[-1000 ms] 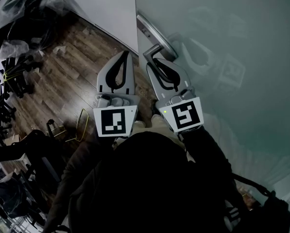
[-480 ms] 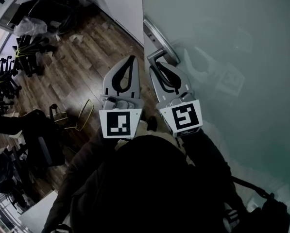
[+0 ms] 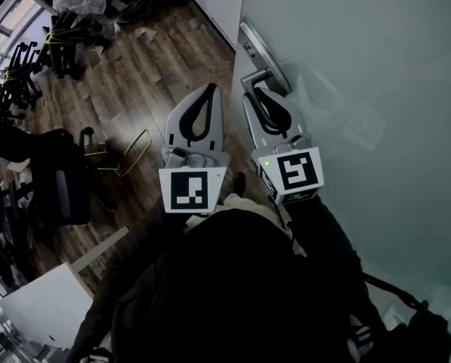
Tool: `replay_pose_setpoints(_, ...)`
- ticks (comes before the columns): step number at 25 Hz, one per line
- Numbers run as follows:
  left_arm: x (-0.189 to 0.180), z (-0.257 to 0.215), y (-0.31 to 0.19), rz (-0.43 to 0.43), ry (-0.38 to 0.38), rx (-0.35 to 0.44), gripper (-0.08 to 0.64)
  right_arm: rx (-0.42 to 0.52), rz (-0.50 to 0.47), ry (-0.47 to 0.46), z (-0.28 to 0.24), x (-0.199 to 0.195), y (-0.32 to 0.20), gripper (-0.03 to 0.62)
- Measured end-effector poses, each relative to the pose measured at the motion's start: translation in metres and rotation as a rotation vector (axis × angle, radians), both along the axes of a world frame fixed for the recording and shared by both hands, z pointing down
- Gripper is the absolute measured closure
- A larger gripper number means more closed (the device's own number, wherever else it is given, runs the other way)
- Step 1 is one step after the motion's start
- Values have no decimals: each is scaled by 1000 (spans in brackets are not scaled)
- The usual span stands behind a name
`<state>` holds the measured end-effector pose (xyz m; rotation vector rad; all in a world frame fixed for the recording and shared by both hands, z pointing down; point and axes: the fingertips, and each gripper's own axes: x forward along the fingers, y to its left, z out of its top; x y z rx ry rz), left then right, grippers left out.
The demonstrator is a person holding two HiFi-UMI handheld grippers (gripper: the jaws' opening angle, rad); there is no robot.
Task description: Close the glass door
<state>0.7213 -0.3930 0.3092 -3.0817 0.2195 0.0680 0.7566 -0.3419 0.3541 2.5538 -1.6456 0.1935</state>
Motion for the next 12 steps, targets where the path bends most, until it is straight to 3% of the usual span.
replay_pose_setpoints(8, -83, 0, -18, -17, 20, -14, 563, -14, -67, 4, 2, -70, -24, 531)
replay_pose_setpoints(12, -147, 1, -34, -22, 15, -8, 563, -20, -98, 24, 1, -134, -43, 531)
